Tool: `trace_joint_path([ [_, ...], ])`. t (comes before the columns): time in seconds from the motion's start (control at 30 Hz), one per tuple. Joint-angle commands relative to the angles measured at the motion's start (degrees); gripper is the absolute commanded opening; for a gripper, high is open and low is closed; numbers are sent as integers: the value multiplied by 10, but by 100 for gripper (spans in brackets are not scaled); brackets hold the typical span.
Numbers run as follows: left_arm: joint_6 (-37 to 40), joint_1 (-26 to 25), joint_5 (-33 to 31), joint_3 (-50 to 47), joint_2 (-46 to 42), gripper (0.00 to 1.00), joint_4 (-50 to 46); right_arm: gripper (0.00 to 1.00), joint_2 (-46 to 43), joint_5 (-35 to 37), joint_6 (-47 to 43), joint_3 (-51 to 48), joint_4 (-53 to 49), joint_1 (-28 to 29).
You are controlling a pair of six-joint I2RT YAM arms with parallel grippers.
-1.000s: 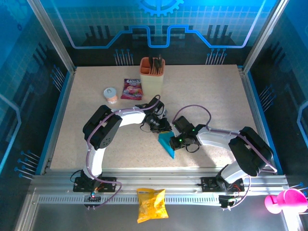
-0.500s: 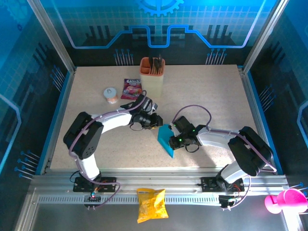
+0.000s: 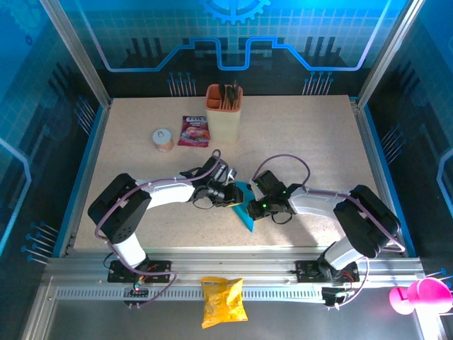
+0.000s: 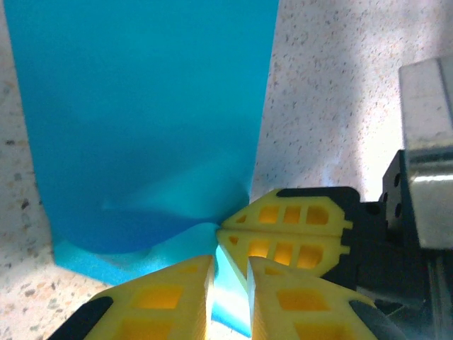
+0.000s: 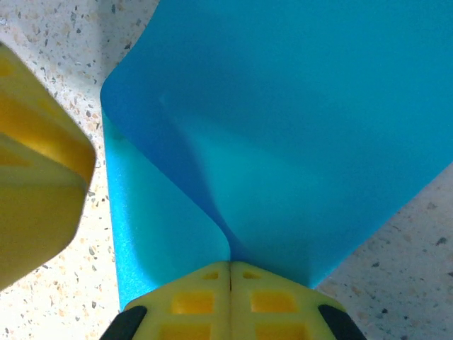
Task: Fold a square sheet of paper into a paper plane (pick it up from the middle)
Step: Third fold the triangle at the center of the table.
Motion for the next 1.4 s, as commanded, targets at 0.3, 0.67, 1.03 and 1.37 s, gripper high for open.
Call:
trace_joint_path([
  [0.3, 2, -1, -11, -13, 36, 20, 23, 0, 28, 6, -4, -12, -36, -7],
  [0.67, 15, 0, -30, -14, 60, 19, 22, 0, 20, -3, -10, 9, -54, -8],
  [1.03, 18, 0, -37, -24, 75, 14, 23, 0, 0, 4, -6, 32, -73, -14],
  [1.37, 0, 0, -47, -38, 81, 10, 26, 30, -142, 5, 72, -7, -76, -9],
])
